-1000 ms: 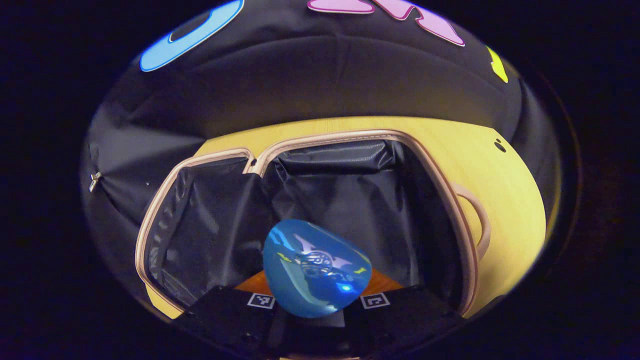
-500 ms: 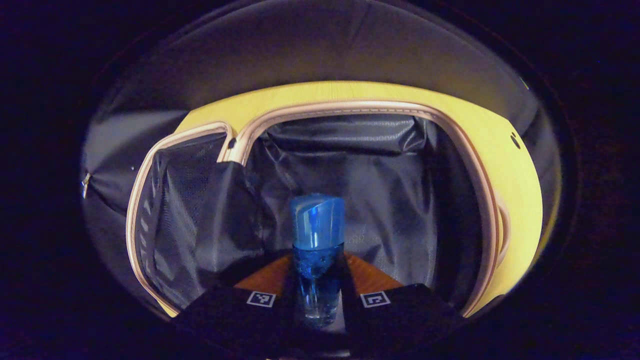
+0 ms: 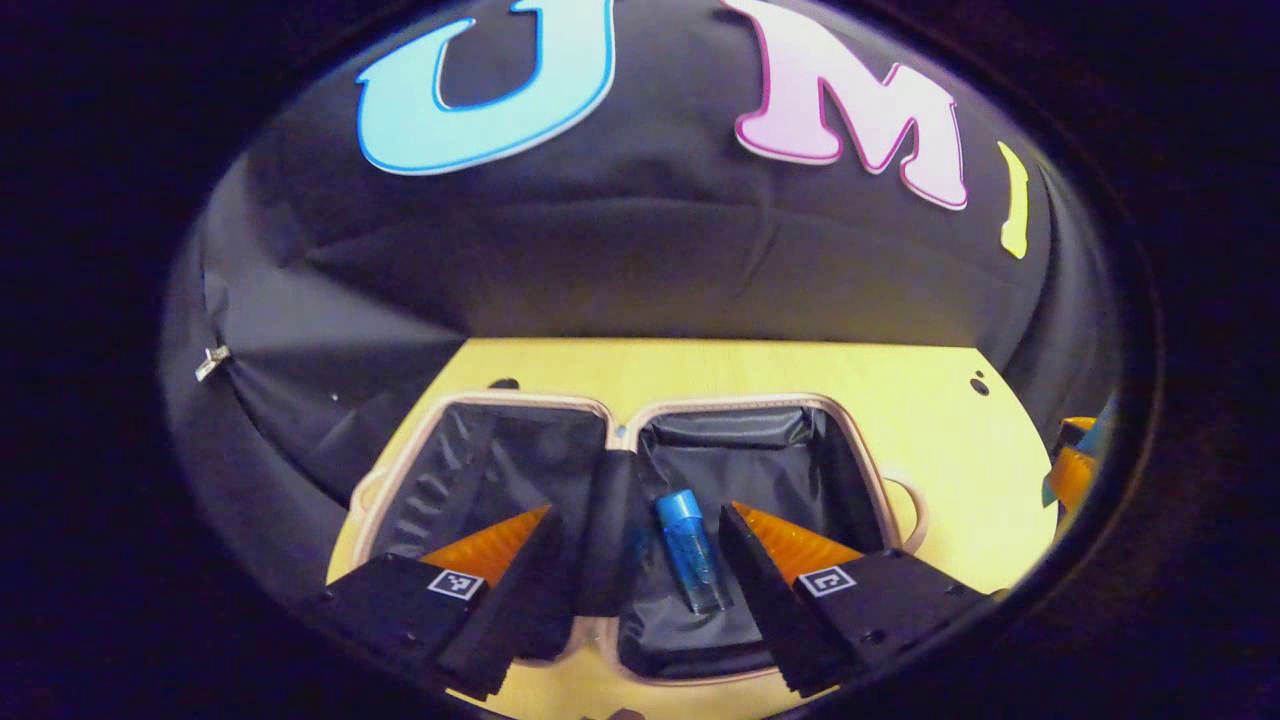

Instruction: First open the suitcase, pack the skin care products into it, and then close the suitcase.

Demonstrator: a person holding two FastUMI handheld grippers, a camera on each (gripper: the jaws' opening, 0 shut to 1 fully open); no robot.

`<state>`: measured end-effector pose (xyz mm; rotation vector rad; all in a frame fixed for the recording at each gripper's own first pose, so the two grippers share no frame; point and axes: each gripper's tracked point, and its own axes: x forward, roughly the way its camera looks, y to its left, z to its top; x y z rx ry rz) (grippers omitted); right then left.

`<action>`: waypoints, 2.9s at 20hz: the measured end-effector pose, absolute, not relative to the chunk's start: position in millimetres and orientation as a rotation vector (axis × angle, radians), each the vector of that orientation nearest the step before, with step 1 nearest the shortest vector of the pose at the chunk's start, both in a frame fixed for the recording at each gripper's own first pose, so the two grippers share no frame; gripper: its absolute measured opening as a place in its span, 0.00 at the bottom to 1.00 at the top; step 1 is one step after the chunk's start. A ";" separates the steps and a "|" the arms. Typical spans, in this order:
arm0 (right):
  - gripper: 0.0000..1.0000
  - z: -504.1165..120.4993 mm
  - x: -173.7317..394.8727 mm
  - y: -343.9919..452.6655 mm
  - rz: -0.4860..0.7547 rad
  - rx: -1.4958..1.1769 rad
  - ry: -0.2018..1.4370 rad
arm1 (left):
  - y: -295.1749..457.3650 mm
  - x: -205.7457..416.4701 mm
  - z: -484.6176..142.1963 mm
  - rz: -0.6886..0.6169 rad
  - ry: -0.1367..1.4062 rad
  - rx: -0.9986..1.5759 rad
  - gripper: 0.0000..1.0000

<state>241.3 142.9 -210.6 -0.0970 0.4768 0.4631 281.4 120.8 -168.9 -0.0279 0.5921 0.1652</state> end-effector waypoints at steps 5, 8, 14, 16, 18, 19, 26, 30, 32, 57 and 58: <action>0.41 -280.4 258.0 208.4 0.456 -0.077 0.678 | 152.1 219.5 -118.9 0.178 0.421 -0.193 0.98; 0.36 -332.5 259.5 225.6 0.394 0.000 0.875 | 169.1 184.1 -128.4 0.169 0.445 -0.189 0.96; 0.41 -392.3 265.8 223.4 0.297 -0.103 1.026 | 171.7 153.3 -135.3 0.152 0.421 -0.226 0.96; 0.41 -404.0 269.6 231.3 0.278 -0.113 1.079 | 174.5 147.6 -135.7 0.159 0.425 -0.243 0.96; 0.41 -420.0 274.3 231.3 0.238 -0.126 1.133 | 185.9 143.0 -131.6 0.193 0.414 -0.212 0.96; 0.41 -425.2 276.8 232.7 0.233 -0.143 1.141 | 190.5 140.0 -126.3 0.202 0.408 -0.186 0.96; 0.42 -441.3 283.3 235.0 0.132 -0.024 1.221 | 202.9 116.8 -105.9 0.247 0.413 -0.130 0.96; 0.57 -433.8 279.7 229.0 0.140 -0.050 1.209 | 219.1 108.9 -101.0 0.287 0.377 -0.203 0.96; 0.70 -421.4 279.5 228.0 0.172 -0.073 1.167 | 238.6 106.5 -105.9 0.329 0.381 -0.195 0.96; 0.96 -230.3 165.6 57.8 0.175 -0.104 0.744 | 432.8 259.9 -323.5 0.526 0.699 -0.798 0.80; 0.92 -226.8 164.5 45.7 0.146 -0.097 0.742 | 430.8 262.2 -324.3 0.514 0.695 -0.838 0.77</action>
